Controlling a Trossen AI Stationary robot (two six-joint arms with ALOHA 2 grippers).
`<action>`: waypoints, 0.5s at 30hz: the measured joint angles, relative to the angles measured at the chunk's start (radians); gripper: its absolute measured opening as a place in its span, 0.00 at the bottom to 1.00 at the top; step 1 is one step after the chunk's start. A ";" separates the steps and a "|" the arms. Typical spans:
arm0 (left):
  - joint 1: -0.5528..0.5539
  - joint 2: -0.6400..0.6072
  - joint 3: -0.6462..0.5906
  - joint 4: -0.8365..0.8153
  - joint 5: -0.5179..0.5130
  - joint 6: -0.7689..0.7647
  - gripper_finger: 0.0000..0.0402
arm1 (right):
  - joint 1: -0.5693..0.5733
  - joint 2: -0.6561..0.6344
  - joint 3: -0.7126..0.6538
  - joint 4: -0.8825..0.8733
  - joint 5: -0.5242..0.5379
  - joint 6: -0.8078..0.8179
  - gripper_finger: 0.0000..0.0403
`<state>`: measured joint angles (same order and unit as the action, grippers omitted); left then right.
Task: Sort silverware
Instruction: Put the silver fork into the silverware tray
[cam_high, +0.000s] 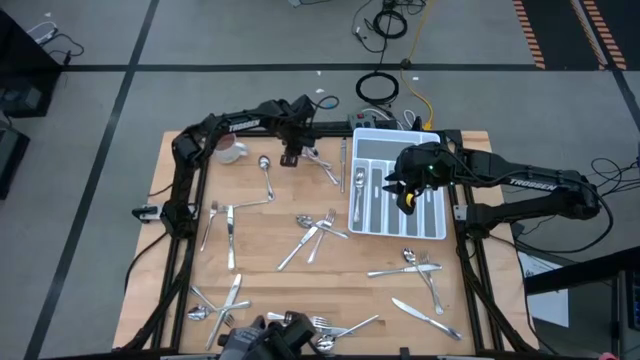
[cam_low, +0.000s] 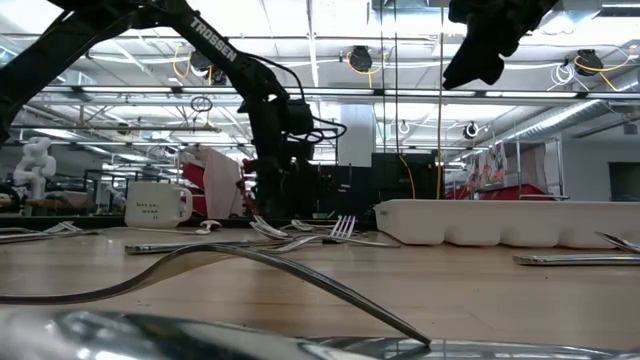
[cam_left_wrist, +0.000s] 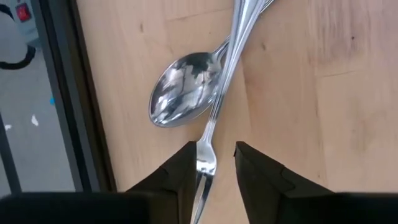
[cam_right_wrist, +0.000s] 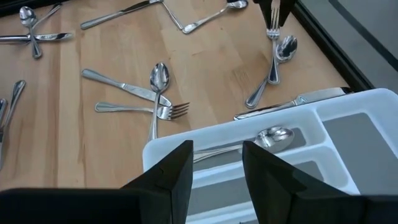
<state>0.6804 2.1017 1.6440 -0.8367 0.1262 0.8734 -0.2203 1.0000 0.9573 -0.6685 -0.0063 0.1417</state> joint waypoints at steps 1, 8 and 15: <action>0.000 0.003 0.000 0.001 0.001 0.000 0.30 | 0.000 0.000 0.000 0.000 0.000 0.000 0.33; -0.006 0.064 0.000 -0.004 -0.003 -0.004 0.32 | 0.000 0.000 0.000 0.000 0.000 0.000 0.33; -0.027 0.082 0.000 0.064 -0.047 -0.004 0.33 | 0.000 0.000 0.000 0.008 0.001 0.000 0.33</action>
<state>0.6537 2.1838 1.6444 -0.7726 0.0797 0.8696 -0.2203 1.0000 0.9573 -0.6609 -0.0055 0.1421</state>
